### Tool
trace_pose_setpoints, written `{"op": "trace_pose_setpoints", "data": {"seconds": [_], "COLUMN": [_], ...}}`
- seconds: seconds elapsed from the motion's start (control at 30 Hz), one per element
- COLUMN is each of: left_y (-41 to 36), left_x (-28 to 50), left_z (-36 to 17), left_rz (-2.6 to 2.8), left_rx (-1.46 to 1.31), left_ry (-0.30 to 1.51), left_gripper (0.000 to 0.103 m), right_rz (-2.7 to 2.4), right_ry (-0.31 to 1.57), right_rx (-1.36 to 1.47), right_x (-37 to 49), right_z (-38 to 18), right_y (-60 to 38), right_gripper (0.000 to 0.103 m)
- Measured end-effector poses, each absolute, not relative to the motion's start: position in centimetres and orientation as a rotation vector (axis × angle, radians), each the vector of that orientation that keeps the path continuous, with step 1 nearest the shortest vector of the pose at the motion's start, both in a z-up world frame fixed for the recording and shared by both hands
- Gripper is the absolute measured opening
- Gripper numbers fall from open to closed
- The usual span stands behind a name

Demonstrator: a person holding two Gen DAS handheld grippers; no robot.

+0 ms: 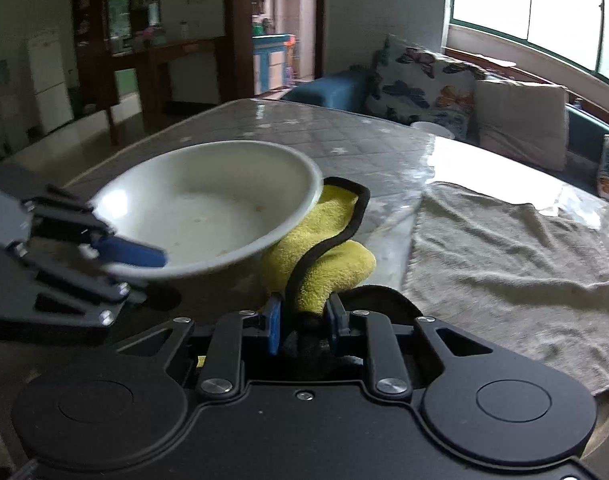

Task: Clean bowl
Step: 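Carry the cloth toward the white bowl while the left tool approaches the bowl rim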

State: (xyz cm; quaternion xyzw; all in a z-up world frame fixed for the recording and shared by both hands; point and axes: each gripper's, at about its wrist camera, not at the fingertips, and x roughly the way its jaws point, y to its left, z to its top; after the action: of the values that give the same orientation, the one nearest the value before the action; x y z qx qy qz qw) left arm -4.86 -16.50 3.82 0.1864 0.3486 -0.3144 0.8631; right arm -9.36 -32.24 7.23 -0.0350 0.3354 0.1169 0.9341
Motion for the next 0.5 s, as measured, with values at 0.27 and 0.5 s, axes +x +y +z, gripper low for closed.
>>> {"op": "trace_pose_setpoints", "data": {"seconds": [0.27, 0.5], "left_y": [-15.4, -14.7], "left_x": [-5.0, -5.1], "left_z": [4.0, 4.0], "left_rz": [-0.679, -0.692], "left_rx": [0.398, 0.41], "left_ry": [0.749, 0.771], "left_gripper": [0.029, 0.029], "right_rz": [0.326, 0.358], "right_ry": [0.669, 0.628], "right_rx": [-0.081, -0.094], "right_x": [-8.8, -7.2], "right_z": [6.9, 6.7], "right_y": [-30.9, -30.9], "right_gripper": [0.024, 0.024]}}
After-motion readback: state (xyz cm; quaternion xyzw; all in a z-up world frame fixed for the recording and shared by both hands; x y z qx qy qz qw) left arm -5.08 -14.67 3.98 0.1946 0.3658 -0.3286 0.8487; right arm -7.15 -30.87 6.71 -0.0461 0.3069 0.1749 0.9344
